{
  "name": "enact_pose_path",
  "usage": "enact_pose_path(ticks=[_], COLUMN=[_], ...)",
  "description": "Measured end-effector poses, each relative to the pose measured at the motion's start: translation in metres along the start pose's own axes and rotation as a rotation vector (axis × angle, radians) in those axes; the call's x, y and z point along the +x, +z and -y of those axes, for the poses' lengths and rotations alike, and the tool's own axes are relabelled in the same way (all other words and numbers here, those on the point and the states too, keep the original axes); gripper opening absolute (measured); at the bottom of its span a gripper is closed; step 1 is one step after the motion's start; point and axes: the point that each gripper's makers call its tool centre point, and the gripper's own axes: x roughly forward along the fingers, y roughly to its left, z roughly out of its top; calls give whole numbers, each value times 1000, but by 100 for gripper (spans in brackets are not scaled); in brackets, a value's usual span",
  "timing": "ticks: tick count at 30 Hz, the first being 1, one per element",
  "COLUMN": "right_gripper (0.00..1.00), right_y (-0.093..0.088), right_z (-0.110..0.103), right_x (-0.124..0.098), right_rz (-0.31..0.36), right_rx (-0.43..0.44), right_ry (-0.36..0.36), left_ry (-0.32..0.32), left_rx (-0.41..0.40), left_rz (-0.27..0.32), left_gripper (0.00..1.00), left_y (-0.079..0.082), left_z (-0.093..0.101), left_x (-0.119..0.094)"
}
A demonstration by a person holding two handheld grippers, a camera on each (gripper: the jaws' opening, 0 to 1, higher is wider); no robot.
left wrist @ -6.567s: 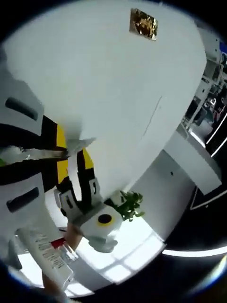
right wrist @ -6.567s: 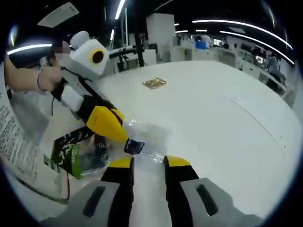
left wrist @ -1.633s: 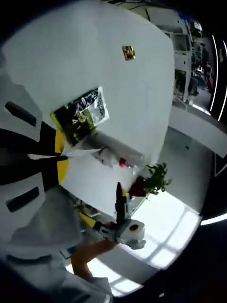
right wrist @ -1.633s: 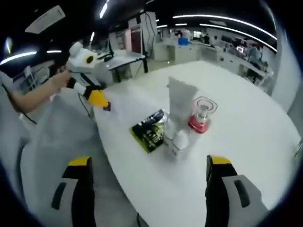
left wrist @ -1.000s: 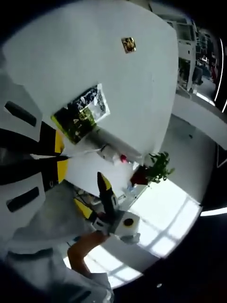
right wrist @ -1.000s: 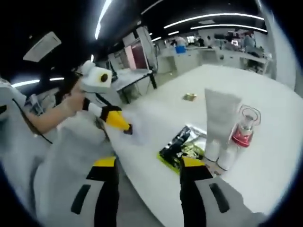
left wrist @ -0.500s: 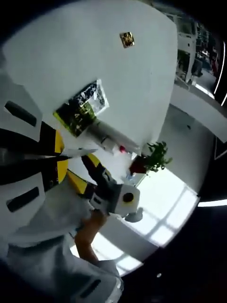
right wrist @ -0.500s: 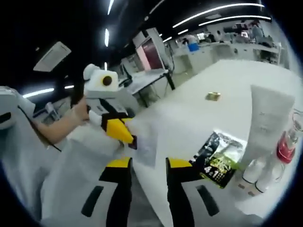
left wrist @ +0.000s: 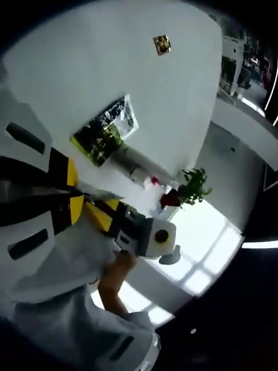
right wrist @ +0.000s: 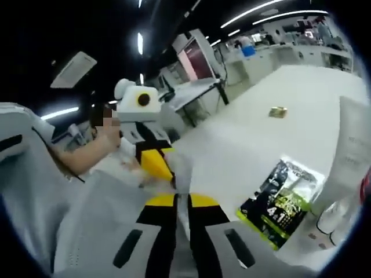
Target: Arrange the skincare products in the storage area until every visible bottle or jar stands upright without overlapping.
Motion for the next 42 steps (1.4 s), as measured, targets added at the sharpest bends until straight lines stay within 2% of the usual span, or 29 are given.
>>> enact_pose_path(ticks=[6, 10, 13, 16, 20, 24, 30, 33, 37, 42], right_gripper=[1, 1, 1, 1, 1, 1, 1, 1, 1, 2], right_y=[-7, -8, -11, -14, -14, -20, -30, -30, -32, -37], right_z=[2, 2, 2, 2, 1, 5, 9, 16, 25, 41], right_x=[5, 6, 7, 10, 12, 18, 22, 24, 31, 45], right_rz=[-33, -32, -46, -65, -65, -94, -128, -127, -150, -177], right_rx=[12, 27, 33, 25, 36, 46, 64, 79, 65, 19], right_ry=[-10, -10, -3, -2, 10, 7, -14, -28, -62, -122], left_ry=[-1, 38, 21, 32, 17, -3, 9, 26, 87, 201], left_rx=[-11, -24, -24, -16, -52, -87, -97, -106, -96, -62], left_rz=[-7, 33, 26, 31, 72, 104, 60, 51, 25, -29], left_gripper=[0, 8, 8, 15, 20, 12, 8, 0, 0, 0], left_y=[-7, -6, -8, -9, -5, 0, -9, -10, -13, -19], left_z=[-6, -18, -17, -24, -27, -26, -32, -37, -51, -73], left_x=[4, 4, 3, 2, 1, 4, 6, 7, 12, 14])
